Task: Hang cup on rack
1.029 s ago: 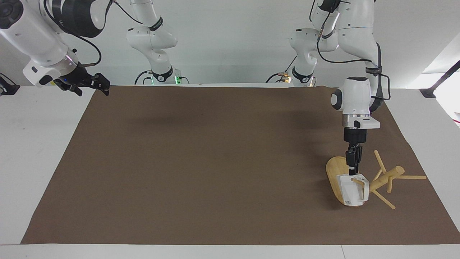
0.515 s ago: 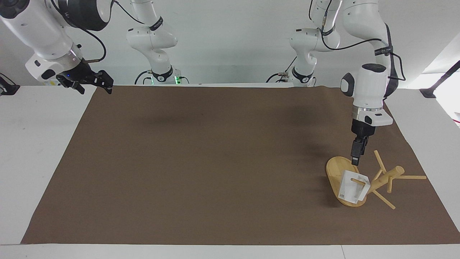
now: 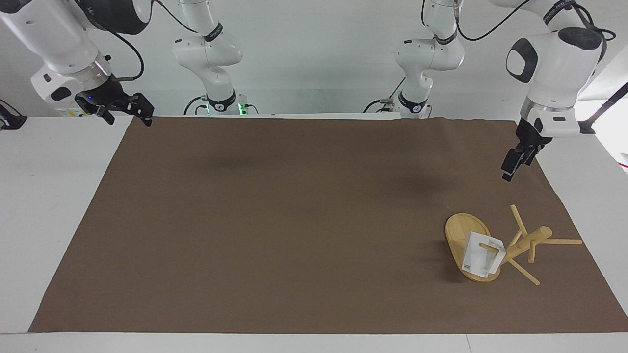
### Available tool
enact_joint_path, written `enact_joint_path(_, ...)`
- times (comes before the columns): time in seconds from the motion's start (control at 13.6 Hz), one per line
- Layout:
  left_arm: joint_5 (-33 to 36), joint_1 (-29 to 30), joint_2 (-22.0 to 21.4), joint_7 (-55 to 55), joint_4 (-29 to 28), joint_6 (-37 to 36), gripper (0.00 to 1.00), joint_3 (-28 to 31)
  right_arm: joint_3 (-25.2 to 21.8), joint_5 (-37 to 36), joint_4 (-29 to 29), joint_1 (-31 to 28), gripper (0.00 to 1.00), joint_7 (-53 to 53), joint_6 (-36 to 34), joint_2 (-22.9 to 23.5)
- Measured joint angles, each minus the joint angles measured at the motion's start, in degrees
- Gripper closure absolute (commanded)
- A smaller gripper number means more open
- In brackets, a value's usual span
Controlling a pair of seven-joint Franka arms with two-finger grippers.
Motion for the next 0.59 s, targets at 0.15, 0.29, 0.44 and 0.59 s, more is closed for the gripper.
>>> enact_joint_path(0.15,-4.2,1.1,2.7,14.6,8.1,-12.3,0.0,0.0,0.9,0.0,0.0,0.6,0.0,0.0,0.0,0.2)
enact_joint_path(0.29,-6.0,2.8,6.2,28.3,15.7,-20.9,0.0,0.0,1.0,0.0,0.0,1.1,0.0,0.1,0.0,0.3)
enact_joint_path(0.44,-6.4,2.8,8.9,34.9,20.1,-23.8,0.0,-0.3,1.0,0.0,0.0,1.0,0.0,0.1,0.0,0.3)
enact_joint_path(0.59,-6.3,1.7,10.3,36.1,21.6,-23.9,0.0,-1.0,1.0,0.0,0.0,1.0,0.0,0.1,0.0,0.3)
